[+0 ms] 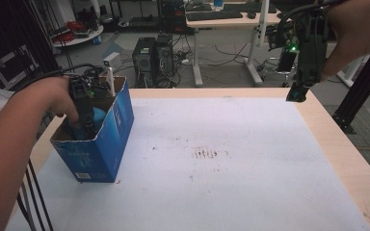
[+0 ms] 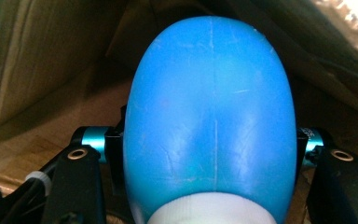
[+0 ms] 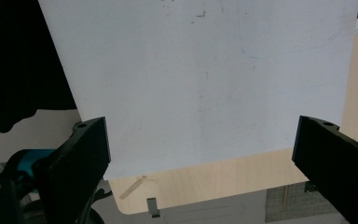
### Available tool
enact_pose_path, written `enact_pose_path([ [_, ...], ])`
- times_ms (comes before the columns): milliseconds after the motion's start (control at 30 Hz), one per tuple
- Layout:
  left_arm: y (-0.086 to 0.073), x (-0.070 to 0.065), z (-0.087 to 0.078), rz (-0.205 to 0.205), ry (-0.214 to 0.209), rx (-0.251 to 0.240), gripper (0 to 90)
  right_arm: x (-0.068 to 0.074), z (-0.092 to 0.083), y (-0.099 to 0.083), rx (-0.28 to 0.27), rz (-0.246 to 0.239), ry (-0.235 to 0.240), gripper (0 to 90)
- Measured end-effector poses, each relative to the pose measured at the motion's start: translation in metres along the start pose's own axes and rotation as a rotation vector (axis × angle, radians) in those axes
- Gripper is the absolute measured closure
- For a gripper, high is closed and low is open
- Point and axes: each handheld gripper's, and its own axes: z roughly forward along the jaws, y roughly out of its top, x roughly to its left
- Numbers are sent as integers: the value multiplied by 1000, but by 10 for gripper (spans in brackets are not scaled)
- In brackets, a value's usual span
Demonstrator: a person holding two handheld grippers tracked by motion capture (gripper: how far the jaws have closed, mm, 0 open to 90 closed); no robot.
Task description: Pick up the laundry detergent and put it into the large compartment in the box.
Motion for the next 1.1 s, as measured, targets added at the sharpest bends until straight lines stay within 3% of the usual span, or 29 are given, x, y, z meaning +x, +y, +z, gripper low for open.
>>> enact_pose_path([
  [400,1,0,0,-2,-18,-9,378,0,0,3,1,-3,1,31],
  [467,0,1,-1,-9,-16,-21,332,-1,0,4,-2,3,2,31],
  [833,-3,-3,-11,15,-29,-38,298,1,-4,7,2,-8,-5,31],
  [1033,-3,-4,-21,21,-13,-46,269,2,-5,5,-2,-8,-7,31],
  [1100,-5,-4,-30,12,13,-52,239,3,-6,4,-3,0,-9,31],
])
